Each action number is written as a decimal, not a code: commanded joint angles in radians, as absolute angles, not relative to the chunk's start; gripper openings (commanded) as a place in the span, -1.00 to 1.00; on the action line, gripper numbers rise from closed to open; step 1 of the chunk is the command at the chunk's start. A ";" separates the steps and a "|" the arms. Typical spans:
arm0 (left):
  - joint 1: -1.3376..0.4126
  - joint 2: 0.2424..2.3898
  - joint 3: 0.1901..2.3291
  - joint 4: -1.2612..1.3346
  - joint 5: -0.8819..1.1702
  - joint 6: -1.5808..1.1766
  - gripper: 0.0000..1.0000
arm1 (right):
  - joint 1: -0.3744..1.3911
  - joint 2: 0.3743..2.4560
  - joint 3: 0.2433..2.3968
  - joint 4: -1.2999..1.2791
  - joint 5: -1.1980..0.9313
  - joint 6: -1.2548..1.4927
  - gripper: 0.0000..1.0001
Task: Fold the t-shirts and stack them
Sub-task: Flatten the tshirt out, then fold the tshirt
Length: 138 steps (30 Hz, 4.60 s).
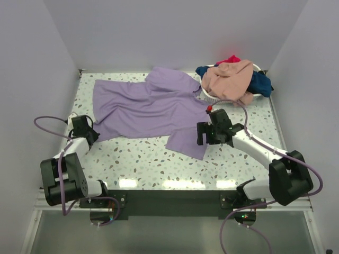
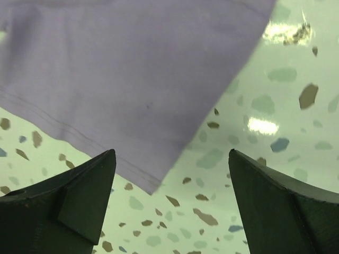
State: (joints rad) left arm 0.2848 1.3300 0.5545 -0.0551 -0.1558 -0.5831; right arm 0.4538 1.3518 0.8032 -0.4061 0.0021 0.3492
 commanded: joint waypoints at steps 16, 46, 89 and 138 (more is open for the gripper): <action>0.279 1.226 0.529 -0.058 -0.153 -0.601 -1.00 | 0.673 1.387 0.730 -0.480 0.144 0.538 0.57; 0.219 1.089 0.453 -0.170 -0.276 -0.629 0.36 | 0.706 1.502 0.756 -0.420 0.225 0.546 -1.00; 0.230 1.356 0.511 -0.041 -0.276 -0.630 -0.65 | 0.703 1.419 0.719 -0.382 0.201 0.514 -1.00; 0.230 0.890 0.561 -0.259 -0.093 -0.638 -1.00 | 0.696 1.181 1.140 -0.720 0.477 0.358 -1.00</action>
